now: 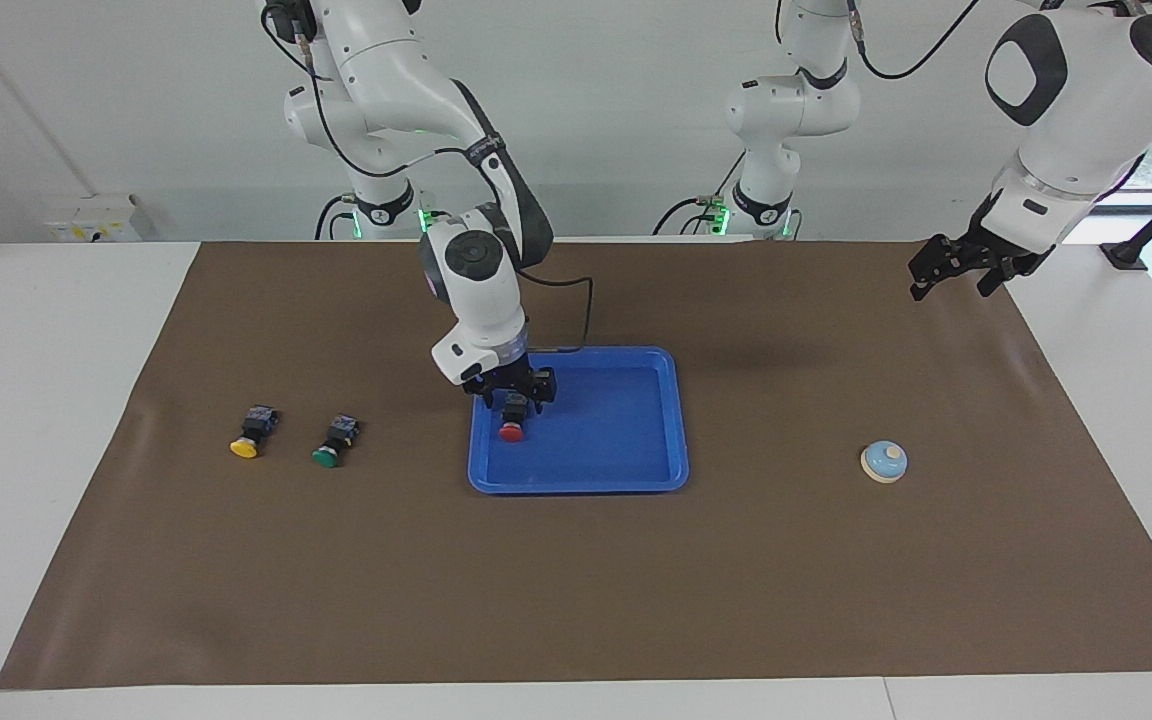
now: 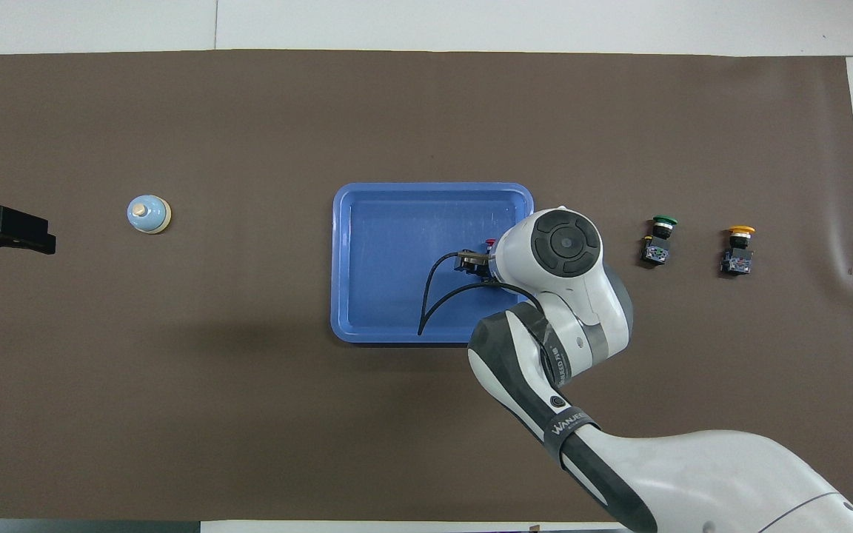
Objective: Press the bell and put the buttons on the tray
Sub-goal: 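Carry the red button into the tray with the right gripper, then move the right gripper back to the green button and grasp it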
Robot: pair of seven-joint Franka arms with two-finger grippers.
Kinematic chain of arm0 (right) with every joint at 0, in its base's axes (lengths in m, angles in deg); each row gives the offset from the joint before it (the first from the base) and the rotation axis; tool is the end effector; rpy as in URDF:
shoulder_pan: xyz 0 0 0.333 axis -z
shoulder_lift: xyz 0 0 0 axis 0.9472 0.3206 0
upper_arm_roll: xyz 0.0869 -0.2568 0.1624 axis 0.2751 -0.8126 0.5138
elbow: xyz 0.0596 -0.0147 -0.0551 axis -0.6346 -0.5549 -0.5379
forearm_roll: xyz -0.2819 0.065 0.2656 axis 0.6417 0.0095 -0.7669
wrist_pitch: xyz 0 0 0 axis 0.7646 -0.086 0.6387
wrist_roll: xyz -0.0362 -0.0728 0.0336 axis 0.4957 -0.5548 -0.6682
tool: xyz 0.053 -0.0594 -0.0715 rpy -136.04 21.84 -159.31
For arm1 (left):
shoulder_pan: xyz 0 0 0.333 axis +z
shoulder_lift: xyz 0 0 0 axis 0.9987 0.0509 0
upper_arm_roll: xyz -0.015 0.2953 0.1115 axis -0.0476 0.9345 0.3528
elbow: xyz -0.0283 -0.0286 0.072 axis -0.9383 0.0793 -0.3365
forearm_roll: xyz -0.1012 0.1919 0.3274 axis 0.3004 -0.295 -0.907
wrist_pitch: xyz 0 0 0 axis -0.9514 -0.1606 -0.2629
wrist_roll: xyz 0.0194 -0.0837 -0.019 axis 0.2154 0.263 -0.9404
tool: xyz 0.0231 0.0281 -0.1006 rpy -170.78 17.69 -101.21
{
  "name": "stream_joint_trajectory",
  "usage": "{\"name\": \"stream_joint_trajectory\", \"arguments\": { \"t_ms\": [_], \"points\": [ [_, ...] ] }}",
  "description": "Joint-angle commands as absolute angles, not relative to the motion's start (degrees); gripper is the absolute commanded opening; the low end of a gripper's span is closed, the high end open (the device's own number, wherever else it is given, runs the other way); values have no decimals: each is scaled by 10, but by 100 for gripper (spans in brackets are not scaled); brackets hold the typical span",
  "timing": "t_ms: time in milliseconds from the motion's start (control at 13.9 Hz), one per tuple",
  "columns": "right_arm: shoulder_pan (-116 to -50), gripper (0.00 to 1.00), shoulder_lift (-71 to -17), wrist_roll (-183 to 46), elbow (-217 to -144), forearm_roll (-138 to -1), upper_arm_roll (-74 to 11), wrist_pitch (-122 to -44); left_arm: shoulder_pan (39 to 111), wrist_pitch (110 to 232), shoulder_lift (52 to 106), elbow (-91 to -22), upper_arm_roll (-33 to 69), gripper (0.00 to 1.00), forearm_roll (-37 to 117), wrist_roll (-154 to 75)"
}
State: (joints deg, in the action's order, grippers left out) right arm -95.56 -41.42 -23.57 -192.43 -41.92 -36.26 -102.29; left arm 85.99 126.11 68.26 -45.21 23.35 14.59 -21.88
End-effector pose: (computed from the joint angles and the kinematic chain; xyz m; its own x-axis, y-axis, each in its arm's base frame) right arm 0.5406 0.2731 0.3059 0.9745 -0.2241 0.0150 -0.2222 -0.9716 -0.0810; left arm 0.5491 0.0112 0.5770 0.9982 -0.0158 -0.0571 -0.0155 -0.9999 0.0056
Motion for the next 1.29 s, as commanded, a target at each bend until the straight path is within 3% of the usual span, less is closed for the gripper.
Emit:
{"name": "stream_joint_trajectory", "arguments": {
  "t_ms": [0,215,717,1219],
  "points": [
    [-941,100,-445,-220,-1891,-430,-366,-948,860,1261,670,-464,235,100,139,-216],
    [-911,100,-469,-226,-1856,-429,-367,-891,860,1261,670,-464,234,100,139,-216],
    [-816,100,-513,-360,-1852,-422,-368,-822,860,1261,670,-464,234,100,139,-216],
    [-716,100,-526,-449,-1886,-393,-372,-826,860,1261,670,-464,234,100,139,-216]
  ]
}}
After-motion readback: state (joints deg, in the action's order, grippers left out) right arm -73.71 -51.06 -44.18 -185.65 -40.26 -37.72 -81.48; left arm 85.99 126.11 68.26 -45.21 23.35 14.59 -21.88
